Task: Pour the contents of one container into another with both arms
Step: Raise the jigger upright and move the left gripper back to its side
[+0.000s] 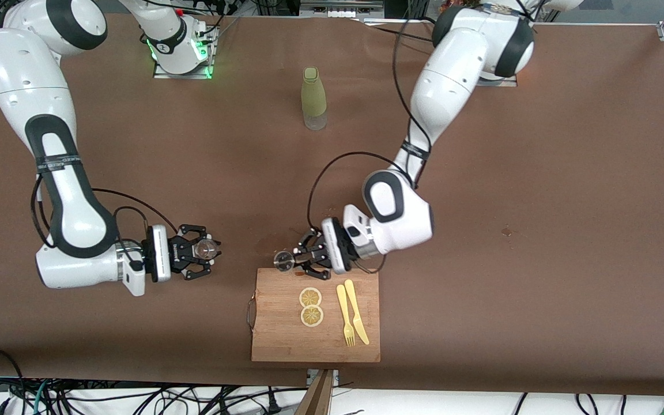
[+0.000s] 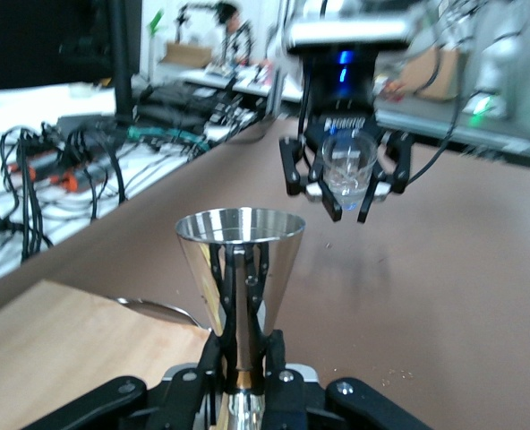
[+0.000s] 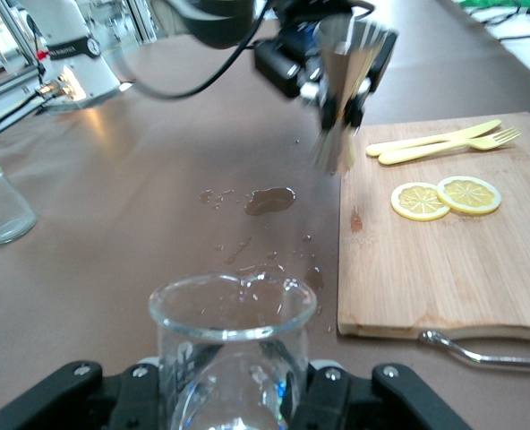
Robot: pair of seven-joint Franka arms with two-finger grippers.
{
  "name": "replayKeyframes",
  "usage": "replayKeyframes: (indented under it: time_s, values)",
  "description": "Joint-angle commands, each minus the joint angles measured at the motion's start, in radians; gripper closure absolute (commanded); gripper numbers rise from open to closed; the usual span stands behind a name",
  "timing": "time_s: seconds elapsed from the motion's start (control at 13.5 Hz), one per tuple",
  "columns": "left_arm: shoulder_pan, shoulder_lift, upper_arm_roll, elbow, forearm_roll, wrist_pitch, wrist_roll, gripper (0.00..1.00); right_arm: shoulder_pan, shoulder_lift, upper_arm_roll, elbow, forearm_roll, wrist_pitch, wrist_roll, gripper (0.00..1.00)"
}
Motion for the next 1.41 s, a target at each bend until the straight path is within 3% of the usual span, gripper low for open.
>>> replayKeyframes:
  time_s: [0.0, 0.3, 0.45, 0.67, 0.89, 1.11, 1.34]
  values:
    - [0.134, -0.062, -0.035, -0.087, -0.024, -0.252, 0.135, 1.0, 0.0, -0.008, -0.087, -0.037, 0.138, -0.064, -0.113, 0.73]
    - [0.312, -0.109, -0.032, -0.199, 0.139, -0.651, 0.292, 1.0, 0.0, -0.006, -0.219, -0.111, 0.303, -0.115, -0.277, 0.73]
    - [0.388, -0.109, -0.009, -0.21, 0.26, -0.849, 0.382, 1.0, -0.002, -0.003, -0.286, -0.137, 0.386, -0.132, -0.334, 0.73]
    - [0.474, -0.096, 0.042, -0.215, 0.368, -1.072, 0.535, 1.0, -0.002, -0.002, -0.335, -0.168, 0.431, -0.143, -0.366, 0.72]
    - [0.56, -0.069, 0.077, -0.213, 0.466, -1.214, 0.678, 1.0, -0.002, -0.002, -0.378, -0.226, 0.48, -0.146, -0.45, 0.72]
    - [0.611, -0.058, 0.105, -0.202, 0.575, -1.223, 0.798, 1.0, -0.002, 0.008, -0.42, -0.28, 0.55, -0.143, -0.539, 0.72]
    - [0.613, -0.037, 0.168, -0.184, 0.575, -1.209, 0.875, 1.0, -0.002, 0.015, -0.449, -0.341, 0.632, -0.132, -0.627, 0.72]
